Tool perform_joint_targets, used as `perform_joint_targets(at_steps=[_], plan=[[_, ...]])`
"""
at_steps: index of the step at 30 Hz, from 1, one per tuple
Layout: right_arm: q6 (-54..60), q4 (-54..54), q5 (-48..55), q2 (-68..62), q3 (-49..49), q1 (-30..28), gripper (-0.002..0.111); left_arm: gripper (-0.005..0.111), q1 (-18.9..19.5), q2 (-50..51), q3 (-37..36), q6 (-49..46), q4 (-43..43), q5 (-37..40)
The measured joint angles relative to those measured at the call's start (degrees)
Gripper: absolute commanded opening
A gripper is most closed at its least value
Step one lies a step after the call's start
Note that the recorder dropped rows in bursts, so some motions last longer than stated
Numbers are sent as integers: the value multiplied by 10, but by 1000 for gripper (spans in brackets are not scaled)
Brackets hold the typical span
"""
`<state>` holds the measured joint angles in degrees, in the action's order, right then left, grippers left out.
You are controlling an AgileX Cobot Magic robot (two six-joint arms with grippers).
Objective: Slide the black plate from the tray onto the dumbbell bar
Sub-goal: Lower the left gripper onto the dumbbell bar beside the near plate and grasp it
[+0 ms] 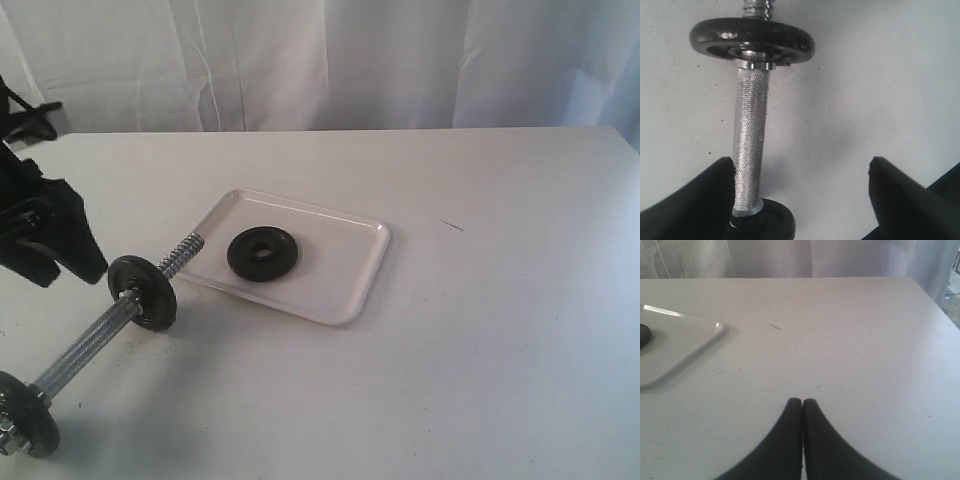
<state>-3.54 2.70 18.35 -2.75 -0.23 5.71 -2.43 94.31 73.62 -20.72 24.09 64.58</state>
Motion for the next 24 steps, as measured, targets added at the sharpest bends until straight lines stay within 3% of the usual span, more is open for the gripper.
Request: perform_joint_targets(at_steps=[4,7,16,24], plan=[[0,0,0,0,0,0,0,76,-56,40,0,0,-59,0],[0,0,0,0,0,0,0,76,-74,69,0,20,-107,-3],[4,0,0,0,0,0,0,76,-76,124,-1,24,-128,-84],[6,0,0,0,0,0,0,76,-76,139,-44,18,-117,-125]])
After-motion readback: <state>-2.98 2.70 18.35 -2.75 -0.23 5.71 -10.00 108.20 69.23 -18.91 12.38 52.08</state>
